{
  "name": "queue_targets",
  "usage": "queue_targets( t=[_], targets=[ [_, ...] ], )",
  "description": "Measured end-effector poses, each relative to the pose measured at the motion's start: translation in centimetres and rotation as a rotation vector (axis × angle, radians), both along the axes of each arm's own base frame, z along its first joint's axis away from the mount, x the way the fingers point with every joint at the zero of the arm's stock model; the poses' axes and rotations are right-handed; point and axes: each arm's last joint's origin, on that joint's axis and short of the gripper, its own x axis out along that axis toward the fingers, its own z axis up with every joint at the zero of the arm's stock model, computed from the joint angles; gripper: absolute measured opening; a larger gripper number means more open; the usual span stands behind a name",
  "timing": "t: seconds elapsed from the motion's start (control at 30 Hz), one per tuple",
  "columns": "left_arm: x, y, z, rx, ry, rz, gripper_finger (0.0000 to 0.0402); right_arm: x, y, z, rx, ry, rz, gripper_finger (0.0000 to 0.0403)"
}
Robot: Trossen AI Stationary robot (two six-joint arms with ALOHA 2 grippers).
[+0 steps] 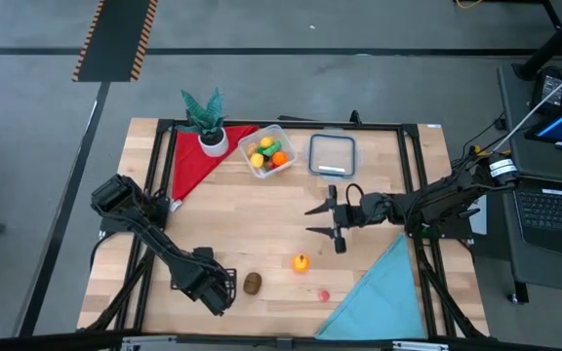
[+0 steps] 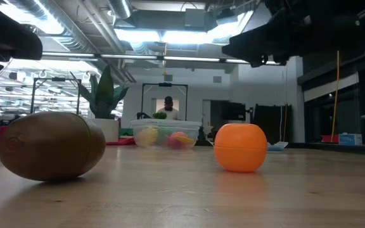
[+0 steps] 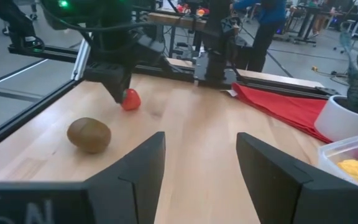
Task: Pick and placing Produce into tupperware
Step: Put the strawberry into the transparent bin
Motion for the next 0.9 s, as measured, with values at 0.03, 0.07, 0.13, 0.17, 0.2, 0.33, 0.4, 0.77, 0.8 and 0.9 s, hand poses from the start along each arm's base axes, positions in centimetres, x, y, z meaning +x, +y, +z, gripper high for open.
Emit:
queue_targets(
  t=[0.03,0.07,0.13,0.17,0.2,0.33,0.4,0.77,0.8,0.9],
  targets=[
    [-0.03,0.03,0.00,0.003,0.003,0.000,0.0206,-0.01,0.02,-0.03,-0.001,0.003,0.001,0.0200],
    [-0.07,0.07,0.00,0.007,0.007,0.000,0.0206,-0.01,0.02,-0.08,-0.001,0.008,0.001,0.0200],
    [-0.20,0.18,0.00,0.019,0.020,0.000,0.0206,-0.02,0.01,-0.15,0.000,0.016,0.000,0.0200],
    [-0.25,0.23,0.01,0.024,0.025,0.000,0.0206,-0.03,0.00,-0.19,0.000,0.020,0.000,0.0200],
    [-0.23,0.31,0.01,0.028,0.028,0.003,0.0206,-0.04,0.00,-0.25,-0.001,0.026,0.000,0.0200],
    [-0.05,0.73,0.03,0.073,0.008,0.009,0.0206,-0.05,0.00,-0.33,-0.001,0.035,0.000,0.0200],
    [-0.06,0.90,0.04,0.111,-0.010,0.007,0.0206,-0.05,0.00,-0.33,-0.002,0.035,0.000,0.0200],
    [0.07,0.70,0.04,0.105,-0.033,-0.028,0.0206,-0.05,0.00,-0.33,0.000,0.035,-0.001,0.0200],
    [0.11,0.68,0.03,0.103,-0.036,-0.028,0.0206,-0.05,0.00,-0.33,0.001,0.035,-0.001,0.0200],
    [0.12,0.67,0.03,0.102,-0.036,-0.048,0.0206,-0.05,0.00,-0.33,0.003,0.035,-0.001,0.0200]
  ],
)
